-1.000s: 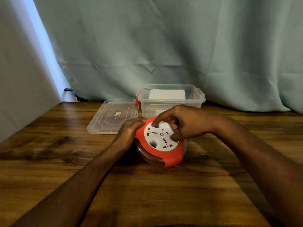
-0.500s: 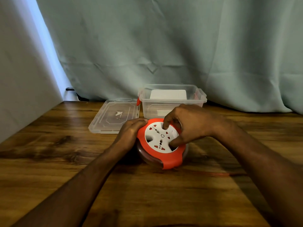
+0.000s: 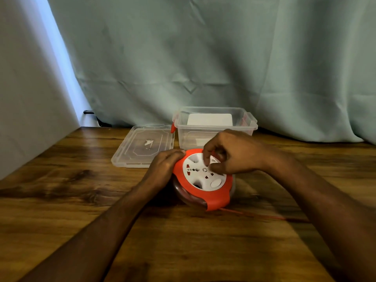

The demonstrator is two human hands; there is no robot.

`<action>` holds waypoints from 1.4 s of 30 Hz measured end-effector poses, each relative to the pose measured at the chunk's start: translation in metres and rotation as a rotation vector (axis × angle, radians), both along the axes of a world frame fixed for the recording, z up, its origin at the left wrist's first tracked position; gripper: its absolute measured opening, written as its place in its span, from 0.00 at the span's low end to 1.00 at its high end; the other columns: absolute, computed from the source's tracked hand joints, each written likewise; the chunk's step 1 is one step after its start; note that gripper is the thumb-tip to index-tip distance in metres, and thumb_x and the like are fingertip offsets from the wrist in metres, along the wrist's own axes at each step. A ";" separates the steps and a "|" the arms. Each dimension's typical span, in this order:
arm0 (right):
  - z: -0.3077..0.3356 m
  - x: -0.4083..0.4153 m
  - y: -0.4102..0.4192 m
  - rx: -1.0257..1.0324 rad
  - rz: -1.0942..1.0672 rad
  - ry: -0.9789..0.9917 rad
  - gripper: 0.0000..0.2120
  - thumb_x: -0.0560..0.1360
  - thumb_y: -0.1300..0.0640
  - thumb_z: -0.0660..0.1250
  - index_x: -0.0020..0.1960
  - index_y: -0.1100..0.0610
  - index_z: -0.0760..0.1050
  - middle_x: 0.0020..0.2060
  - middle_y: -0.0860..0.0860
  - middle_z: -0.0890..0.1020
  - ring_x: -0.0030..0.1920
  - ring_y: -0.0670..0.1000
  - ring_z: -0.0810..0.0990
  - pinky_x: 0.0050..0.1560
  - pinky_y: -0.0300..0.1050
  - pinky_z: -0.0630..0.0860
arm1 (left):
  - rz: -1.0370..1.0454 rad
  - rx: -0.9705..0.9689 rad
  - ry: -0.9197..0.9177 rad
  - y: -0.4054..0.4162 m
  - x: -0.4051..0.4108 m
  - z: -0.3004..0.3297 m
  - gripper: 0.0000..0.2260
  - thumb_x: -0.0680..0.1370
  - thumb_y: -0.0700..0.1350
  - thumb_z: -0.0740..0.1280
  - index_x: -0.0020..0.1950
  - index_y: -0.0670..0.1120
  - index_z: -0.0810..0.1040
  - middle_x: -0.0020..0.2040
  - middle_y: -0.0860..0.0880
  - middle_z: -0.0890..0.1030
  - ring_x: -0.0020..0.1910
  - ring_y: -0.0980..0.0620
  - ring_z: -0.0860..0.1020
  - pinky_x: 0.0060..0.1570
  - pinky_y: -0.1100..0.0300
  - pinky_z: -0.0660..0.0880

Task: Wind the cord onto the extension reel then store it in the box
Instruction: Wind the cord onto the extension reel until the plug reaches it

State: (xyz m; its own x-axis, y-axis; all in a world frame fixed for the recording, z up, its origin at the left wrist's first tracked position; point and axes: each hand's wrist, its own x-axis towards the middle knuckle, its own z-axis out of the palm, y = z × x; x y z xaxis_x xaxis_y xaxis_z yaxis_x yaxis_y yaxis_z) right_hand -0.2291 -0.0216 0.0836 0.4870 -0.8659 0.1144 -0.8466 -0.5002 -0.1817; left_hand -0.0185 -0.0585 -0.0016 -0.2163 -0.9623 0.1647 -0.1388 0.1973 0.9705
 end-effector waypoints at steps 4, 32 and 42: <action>0.003 -0.004 -0.002 0.138 0.049 0.044 0.29 0.68 0.62 0.76 0.64 0.38 0.80 0.29 0.37 0.78 0.30 0.43 0.75 0.35 0.51 0.76 | -0.046 -0.009 -0.010 0.000 0.002 0.001 0.13 0.85 0.45 0.62 0.54 0.48 0.87 0.49 0.44 0.89 0.50 0.42 0.87 0.59 0.42 0.81; -0.001 0.008 -0.001 0.018 -0.009 0.024 0.17 0.75 0.47 0.76 0.30 0.48 0.77 0.27 0.34 0.80 0.31 0.36 0.80 0.33 0.40 0.72 | -0.003 0.036 0.071 0.006 -0.002 0.002 0.14 0.84 0.45 0.63 0.45 0.50 0.87 0.43 0.50 0.89 0.46 0.49 0.87 0.60 0.43 0.80; 0.004 -0.006 -0.002 0.203 0.032 0.043 0.28 0.72 0.58 0.79 0.67 0.39 0.78 0.28 0.37 0.80 0.34 0.40 0.80 0.40 0.46 0.81 | -0.039 0.021 0.106 0.005 -0.001 0.001 0.13 0.83 0.45 0.64 0.51 0.43 0.88 0.50 0.38 0.88 0.53 0.35 0.85 0.63 0.35 0.78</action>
